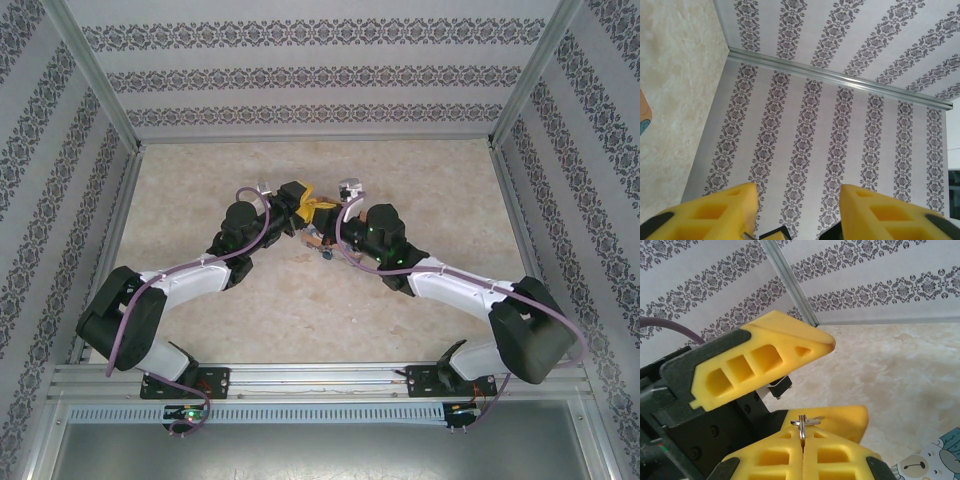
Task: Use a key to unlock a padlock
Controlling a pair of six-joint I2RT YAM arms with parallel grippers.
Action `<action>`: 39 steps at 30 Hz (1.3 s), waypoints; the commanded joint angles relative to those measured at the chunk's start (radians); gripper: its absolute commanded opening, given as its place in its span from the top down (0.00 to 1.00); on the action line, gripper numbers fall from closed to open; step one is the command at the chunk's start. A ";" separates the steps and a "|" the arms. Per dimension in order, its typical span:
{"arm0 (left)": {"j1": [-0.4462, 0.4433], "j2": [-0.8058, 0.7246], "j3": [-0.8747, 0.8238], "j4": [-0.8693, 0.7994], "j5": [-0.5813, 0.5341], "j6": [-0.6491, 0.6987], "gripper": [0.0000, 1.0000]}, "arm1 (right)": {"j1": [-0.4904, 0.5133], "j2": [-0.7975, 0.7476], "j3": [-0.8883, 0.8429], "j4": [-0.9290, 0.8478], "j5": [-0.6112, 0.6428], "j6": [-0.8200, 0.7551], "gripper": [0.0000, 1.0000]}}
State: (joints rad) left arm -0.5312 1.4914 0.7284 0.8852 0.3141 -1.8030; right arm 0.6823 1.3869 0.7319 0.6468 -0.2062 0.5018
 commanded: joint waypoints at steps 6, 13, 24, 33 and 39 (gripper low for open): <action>-0.015 -0.024 0.024 -0.011 -0.019 0.030 0.70 | -0.015 -0.058 -0.047 0.011 0.030 -0.002 1.00; -0.015 -0.006 0.038 -0.012 -0.009 0.040 0.82 | -0.021 -0.069 -0.054 0.010 0.033 -0.002 1.00; -0.015 -0.019 0.033 -0.065 -0.015 0.088 1.00 | -0.032 -0.080 -0.055 0.008 0.024 0.002 1.00; 0.033 -0.127 0.102 -0.294 0.024 0.401 1.00 | -0.141 -0.194 -0.103 -0.021 -0.146 0.062 0.72; 0.057 -0.254 0.279 -0.714 0.063 0.920 1.00 | -0.268 -0.273 -0.125 -0.035 -0.373 0.218 0.55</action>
State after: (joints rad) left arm -0.4831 1.3006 0.9241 0.3935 0.3397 -1.2304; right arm 0.4480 1.1427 0.6231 0.6052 -0.4206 0.6273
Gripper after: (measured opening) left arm 0.044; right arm 0.442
